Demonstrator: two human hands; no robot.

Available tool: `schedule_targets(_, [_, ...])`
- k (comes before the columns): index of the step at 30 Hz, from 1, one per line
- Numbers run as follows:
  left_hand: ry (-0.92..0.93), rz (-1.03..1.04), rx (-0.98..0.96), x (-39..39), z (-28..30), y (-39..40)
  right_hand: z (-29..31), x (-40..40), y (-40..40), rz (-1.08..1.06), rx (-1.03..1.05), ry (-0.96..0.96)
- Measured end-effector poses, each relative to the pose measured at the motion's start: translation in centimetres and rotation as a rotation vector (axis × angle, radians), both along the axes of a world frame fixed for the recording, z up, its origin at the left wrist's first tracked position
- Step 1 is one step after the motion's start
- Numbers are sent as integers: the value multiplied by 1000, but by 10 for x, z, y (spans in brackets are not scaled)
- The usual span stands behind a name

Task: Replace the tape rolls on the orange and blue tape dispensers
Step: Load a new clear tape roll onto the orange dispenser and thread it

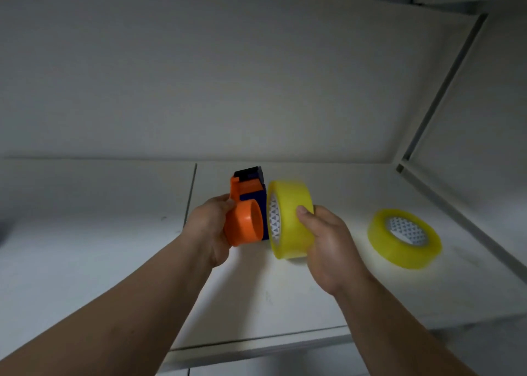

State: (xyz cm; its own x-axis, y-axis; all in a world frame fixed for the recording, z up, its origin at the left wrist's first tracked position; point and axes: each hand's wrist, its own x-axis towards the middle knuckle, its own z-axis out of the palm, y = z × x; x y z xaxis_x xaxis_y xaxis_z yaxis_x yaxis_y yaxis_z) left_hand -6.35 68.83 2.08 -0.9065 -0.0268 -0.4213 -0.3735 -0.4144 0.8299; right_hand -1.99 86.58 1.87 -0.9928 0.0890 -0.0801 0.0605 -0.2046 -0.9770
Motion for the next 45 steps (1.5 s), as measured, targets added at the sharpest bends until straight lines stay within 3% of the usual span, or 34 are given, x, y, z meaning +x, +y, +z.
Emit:
schedule_targets(19, [248,-34,-32,24,0,-132,-1,15,-191,7,145,127])
schedule_targets(25, [253,-131,121,38,-7,-169,-9,24,-238,-1,285,128])
schedule_targets(34, [340,-51,140,64,2,-199,8,29,-251,141,468,220])
schedule_targets(45, [324,10,96,108,6,-225,0,45,-264,365,486,227])
